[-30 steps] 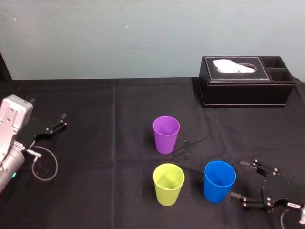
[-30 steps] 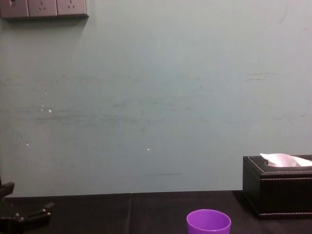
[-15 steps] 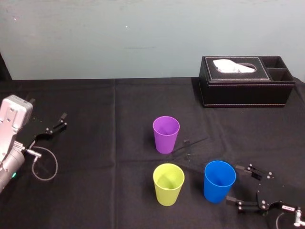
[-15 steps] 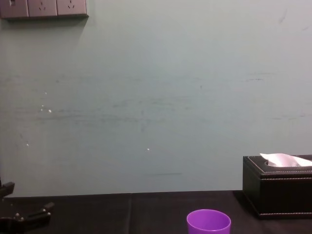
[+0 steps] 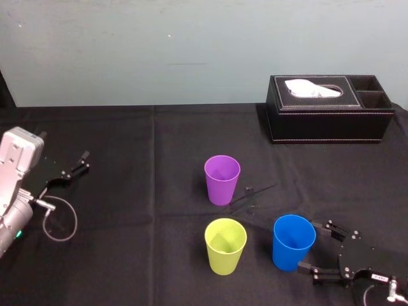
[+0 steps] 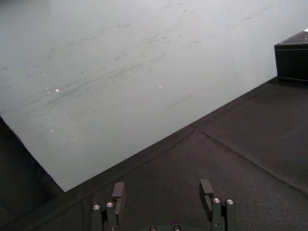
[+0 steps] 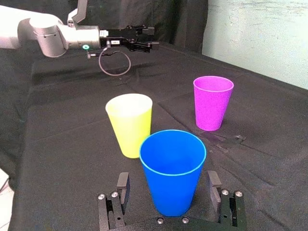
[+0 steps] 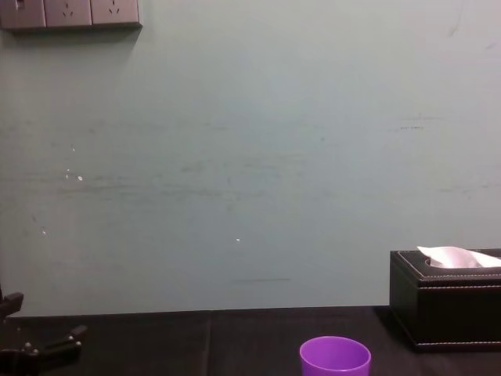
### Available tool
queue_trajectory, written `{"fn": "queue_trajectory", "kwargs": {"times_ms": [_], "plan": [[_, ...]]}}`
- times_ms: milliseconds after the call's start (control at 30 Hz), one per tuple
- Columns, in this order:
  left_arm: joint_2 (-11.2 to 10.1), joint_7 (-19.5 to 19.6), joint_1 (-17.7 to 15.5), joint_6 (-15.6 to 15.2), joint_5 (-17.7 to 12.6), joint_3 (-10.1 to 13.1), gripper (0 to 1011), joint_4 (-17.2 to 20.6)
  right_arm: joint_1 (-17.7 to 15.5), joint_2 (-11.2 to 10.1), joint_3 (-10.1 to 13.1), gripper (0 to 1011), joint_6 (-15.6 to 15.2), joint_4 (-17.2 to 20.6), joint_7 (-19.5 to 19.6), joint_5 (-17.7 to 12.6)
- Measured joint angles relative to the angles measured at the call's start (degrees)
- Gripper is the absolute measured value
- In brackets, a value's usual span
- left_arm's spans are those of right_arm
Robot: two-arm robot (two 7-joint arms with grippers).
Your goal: Stack the three plastic cups sequentially using one hand.
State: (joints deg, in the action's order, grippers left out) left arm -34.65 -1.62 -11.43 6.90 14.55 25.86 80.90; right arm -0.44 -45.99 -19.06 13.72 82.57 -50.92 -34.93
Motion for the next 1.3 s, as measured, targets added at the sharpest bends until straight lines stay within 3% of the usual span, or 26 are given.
{"fn": "queue_trajectory", "kwargs": {"times_ms": [600, 933, 1167, 1300], "plan": [[0.0, 0.0, 0.0, 0.0, 0.0, 0.0, 1011, 0.0, 2.8, 1.8, -1.6, 1004, -0.8, -1.6, 0.3, 0.0], [0.0, 0.0, 0.0, 0.0, 0.0, 0.0, 1011, 0.0, 5.0, 3.4, -3.5, 1004, -1.9, -2.6, 1.4, 1.6], [0.0, 0.0, 0.0, 0.0, 0.0, 0.0, 1011, 0.0, 5.0, 3.3, -3.5, 1004, -1.9, -2.6, 1.5, 1.6], [0.0, 0.0, 0.0, 0.0, 0.0, 0.0, 1011, 0.0, 4.9, 3.3, -3.4, 933, -1.9, -2.6, 1.5, 1.5]]}}
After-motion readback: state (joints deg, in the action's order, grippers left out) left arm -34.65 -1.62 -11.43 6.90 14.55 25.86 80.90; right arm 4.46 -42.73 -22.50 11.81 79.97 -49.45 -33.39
